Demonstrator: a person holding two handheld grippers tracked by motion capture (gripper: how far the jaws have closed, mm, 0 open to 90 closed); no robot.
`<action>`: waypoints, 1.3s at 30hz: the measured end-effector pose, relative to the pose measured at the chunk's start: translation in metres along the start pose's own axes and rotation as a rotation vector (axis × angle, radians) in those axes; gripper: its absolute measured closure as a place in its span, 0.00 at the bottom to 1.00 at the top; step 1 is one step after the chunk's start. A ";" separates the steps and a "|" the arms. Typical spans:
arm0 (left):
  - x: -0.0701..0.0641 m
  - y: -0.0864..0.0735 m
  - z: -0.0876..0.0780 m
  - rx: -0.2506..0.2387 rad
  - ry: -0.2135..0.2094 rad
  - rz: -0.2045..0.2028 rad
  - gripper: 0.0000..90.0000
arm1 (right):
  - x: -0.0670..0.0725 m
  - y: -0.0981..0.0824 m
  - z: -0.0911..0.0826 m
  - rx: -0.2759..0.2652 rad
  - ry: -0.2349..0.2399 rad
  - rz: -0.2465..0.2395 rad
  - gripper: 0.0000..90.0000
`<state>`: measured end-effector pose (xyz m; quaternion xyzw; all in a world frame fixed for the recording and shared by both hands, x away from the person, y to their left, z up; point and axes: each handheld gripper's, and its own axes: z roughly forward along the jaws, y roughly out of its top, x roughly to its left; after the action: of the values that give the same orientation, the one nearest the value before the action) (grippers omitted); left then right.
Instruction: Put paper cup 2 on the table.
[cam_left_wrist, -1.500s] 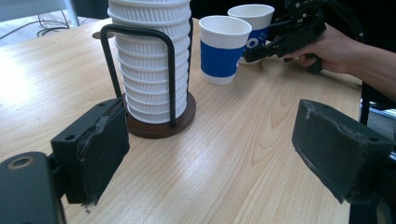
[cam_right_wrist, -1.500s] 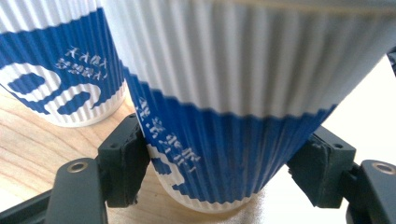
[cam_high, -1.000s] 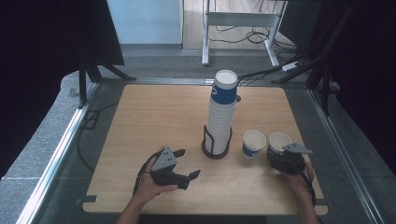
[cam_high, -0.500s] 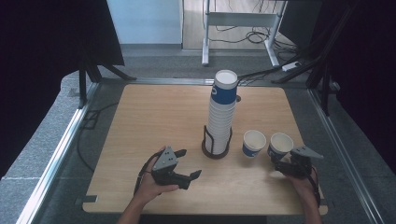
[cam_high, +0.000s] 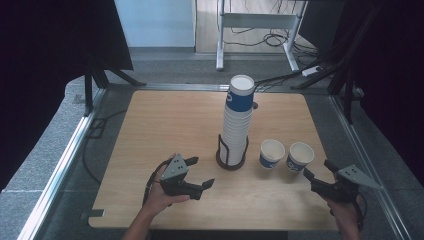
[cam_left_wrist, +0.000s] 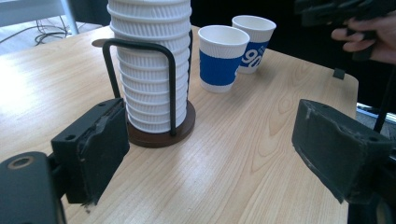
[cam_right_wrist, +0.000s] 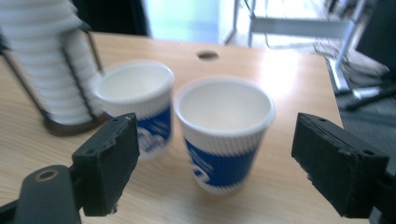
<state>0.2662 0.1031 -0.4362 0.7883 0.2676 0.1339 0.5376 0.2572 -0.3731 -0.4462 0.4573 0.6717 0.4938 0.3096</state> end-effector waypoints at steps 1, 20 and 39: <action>0.000 0.000 0.000 0.003 0.002 0.002 0.12 | 0.003 0.004 -0.003 -0.012 0.021 -0.005 0.20; -0.004 -0.005 0.006 0.049 0.031 0.022 0.12 | 0.097 0.019 0.040 0.008 0.372 -0.156 0.27; -0.007 -0.011 0.010 0.089 0.048 0.036 0.12 | 0.149 0.004 0.077 0.086 0.498 -0.220 0.27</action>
<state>0.2621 0.0941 -0.4492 0.8126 0.2721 0.1505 0.4930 0.2670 -0.2066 -0.4616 0.2587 0.7930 0.5256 0.1671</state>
